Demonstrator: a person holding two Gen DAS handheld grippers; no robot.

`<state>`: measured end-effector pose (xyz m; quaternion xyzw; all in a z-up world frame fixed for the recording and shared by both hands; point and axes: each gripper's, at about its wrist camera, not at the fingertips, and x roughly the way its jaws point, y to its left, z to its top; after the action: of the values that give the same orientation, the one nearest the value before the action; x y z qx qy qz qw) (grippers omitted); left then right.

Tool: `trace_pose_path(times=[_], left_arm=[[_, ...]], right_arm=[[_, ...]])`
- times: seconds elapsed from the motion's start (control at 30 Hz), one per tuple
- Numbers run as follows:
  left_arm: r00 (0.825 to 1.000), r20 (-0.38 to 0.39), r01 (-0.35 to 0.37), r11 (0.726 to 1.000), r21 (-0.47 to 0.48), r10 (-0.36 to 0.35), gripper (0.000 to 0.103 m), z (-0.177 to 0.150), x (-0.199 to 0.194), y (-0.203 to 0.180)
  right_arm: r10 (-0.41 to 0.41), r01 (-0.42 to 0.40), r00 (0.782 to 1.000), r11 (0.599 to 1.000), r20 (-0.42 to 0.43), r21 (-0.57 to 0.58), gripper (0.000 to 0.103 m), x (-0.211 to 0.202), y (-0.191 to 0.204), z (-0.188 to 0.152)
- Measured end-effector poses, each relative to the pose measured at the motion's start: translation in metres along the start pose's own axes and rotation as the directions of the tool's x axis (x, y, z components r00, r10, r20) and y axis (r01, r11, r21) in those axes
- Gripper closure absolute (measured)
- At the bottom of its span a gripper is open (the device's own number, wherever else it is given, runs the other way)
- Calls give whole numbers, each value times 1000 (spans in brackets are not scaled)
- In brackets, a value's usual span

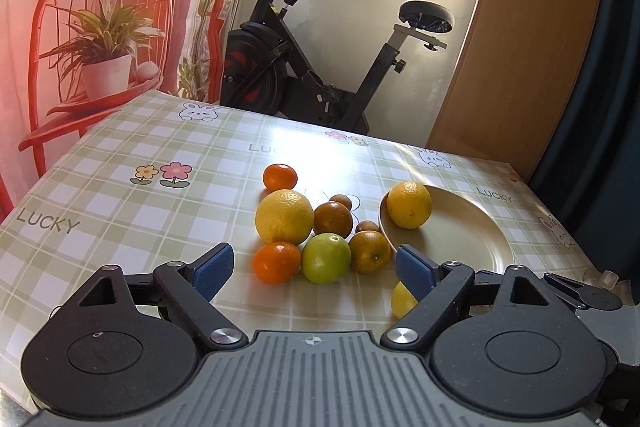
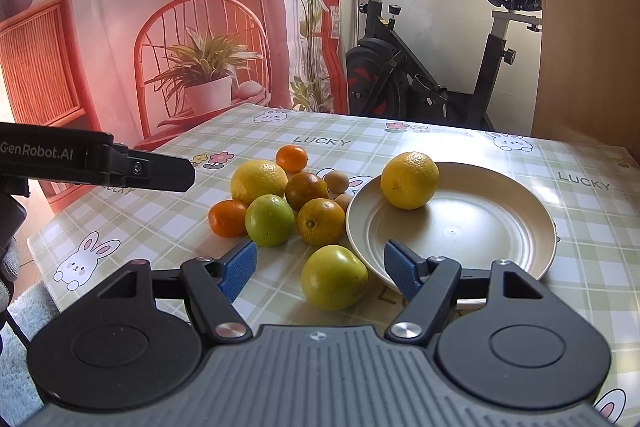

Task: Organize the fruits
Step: 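Move the left gripper to the green apple beside the plate, then close the left gripper around the green apple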

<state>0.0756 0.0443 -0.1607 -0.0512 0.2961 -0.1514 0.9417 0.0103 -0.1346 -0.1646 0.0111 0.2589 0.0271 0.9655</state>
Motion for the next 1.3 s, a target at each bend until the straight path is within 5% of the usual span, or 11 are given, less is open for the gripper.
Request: trace_pose_path(times=[0.2, 0.5, 0.77, 1.3], left_arm=[[1000, -21, -17, 1000, 26, 17, 28, -8, 11, -5], [996, -79, 48, 998, 34, -45, 30, -12, 29, -10], [974, -163, 169, 983, 68, -156, 32, -11, 53, -26], [928, -272, 279, 959, 58, -254, 50, -17, 99, -50]], right_arm=[[-2, 3, 1000, 1000, -28, 14, 34, 7, -5, -3], [1, 2, 996, 999, -89, 35, 35, 22, -13, -16], [25, -19, 993, 998, -112, 57, 38, 34, -17, -23], [48, -41, 994, 996, -95, 76, 55, 42, -22, -24]])
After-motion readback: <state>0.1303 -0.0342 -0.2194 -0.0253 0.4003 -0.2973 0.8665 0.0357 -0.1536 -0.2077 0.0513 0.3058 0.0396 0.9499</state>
